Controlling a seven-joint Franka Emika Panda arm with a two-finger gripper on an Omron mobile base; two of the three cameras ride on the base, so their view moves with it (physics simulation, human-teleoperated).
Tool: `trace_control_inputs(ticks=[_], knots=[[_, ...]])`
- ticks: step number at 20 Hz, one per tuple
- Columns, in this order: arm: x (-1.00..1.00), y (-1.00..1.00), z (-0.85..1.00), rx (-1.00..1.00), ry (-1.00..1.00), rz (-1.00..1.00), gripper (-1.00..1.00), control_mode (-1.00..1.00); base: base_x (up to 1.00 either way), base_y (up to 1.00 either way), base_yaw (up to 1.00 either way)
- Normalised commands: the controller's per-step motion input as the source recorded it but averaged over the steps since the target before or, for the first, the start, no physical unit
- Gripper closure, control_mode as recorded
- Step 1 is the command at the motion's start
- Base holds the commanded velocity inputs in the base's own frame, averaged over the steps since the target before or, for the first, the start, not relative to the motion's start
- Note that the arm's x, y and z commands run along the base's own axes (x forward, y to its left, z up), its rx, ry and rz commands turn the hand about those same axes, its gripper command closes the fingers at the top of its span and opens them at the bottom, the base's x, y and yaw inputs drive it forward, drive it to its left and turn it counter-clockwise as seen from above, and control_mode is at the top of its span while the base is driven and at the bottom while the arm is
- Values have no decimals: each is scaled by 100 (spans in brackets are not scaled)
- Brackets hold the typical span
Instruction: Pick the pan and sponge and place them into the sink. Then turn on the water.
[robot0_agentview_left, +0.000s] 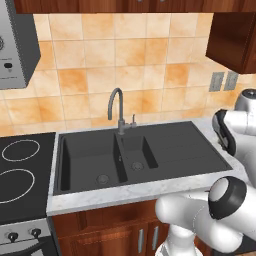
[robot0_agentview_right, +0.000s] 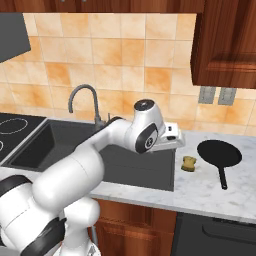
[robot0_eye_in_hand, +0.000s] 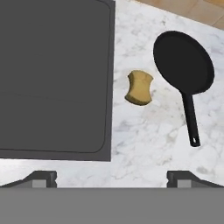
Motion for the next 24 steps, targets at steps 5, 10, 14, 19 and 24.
trace_control_inputs(ticks=[5, 10, 14, 19, 24], knots=[[0, -39, -6, -1, 0, 0, -100, -100, 0, 0, 0], [0, -39, -7, 0, 0, 0, -100, -100, 0, 0, 0], [0, -40, -8, 0, 0, 0, -100, -100, 0, 0, 0], [0, -38, -11, 0, 0, 0, -100, -100, 0, 0, 0], [0, -29, -19, -1, 0, 0, -100, -100, 0, 0, 0]])
